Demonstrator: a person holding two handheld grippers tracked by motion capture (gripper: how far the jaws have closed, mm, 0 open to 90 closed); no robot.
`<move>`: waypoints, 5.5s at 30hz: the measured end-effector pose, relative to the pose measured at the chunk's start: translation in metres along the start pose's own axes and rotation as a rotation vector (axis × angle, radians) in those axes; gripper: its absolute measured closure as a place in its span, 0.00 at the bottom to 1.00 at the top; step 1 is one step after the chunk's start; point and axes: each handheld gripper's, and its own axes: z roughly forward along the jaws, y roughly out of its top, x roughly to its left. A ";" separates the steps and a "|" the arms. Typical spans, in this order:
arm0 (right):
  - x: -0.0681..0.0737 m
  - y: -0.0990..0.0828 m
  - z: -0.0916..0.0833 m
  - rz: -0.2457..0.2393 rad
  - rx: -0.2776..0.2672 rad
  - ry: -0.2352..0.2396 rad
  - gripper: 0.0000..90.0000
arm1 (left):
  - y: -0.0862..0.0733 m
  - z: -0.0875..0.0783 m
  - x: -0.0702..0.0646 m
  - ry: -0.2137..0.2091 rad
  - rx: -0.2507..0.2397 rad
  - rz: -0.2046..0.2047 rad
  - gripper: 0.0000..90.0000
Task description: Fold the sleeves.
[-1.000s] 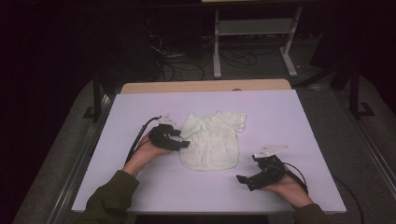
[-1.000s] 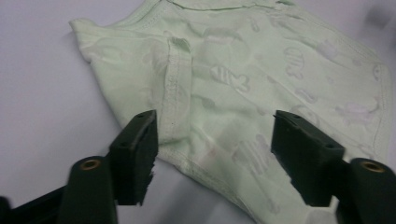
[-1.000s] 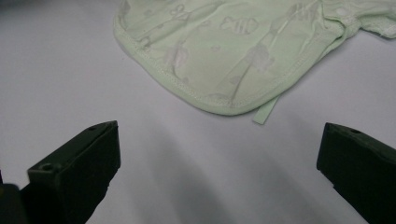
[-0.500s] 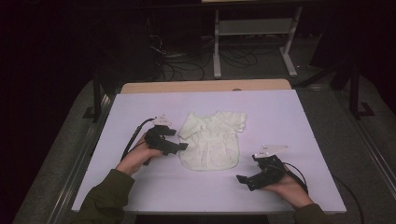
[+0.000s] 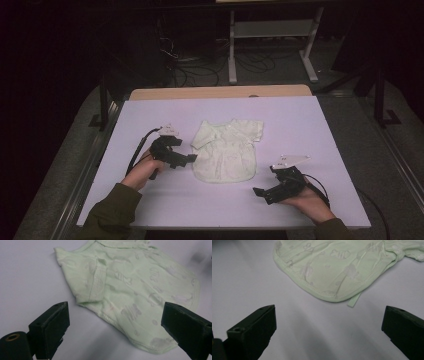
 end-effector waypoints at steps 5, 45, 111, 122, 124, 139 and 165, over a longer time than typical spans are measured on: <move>0.000 0.000 0.000 0.001 -0.002 0.000 0.00 | -0.009 -0.006 -0.005 0.033 -0.013 0.007 0.06; -0.002 0.000 0.000 0.012 -0.008 -0.009 0.00 | -0.079 -0.048 -0.016 0.056 -0.057 0.039 0.00; -0.043 0.057 0.009 0.050 -0.047 -0.092 0.00 | -0.079 -0.045 -0.015 0.048 -0.047 0.008 0.00; -0.052 0.068 0.013 0.051 -0.054 -0.113 0.00 | -0.078 -0.045 -0.015 0.046 -0.047 0.006 0.00; -0.054 0.070 0.013 0.051 -0.052 -0.116 0.00 | -0.078 -0.045 -0.015 0.047 -0.049 0.008 0.00; -0.062 0.081 0.020 0.056 -0.059 -0.129 0.00 | -0.078 -0.045 -0.016 0.044 -0.047 0.011 0.00; -0.079 0.097 0.034 0.068 -0.066 -0.153 0.00 | -0.078 -0.044 -0.016 0.045 -0.044 0.010 0.00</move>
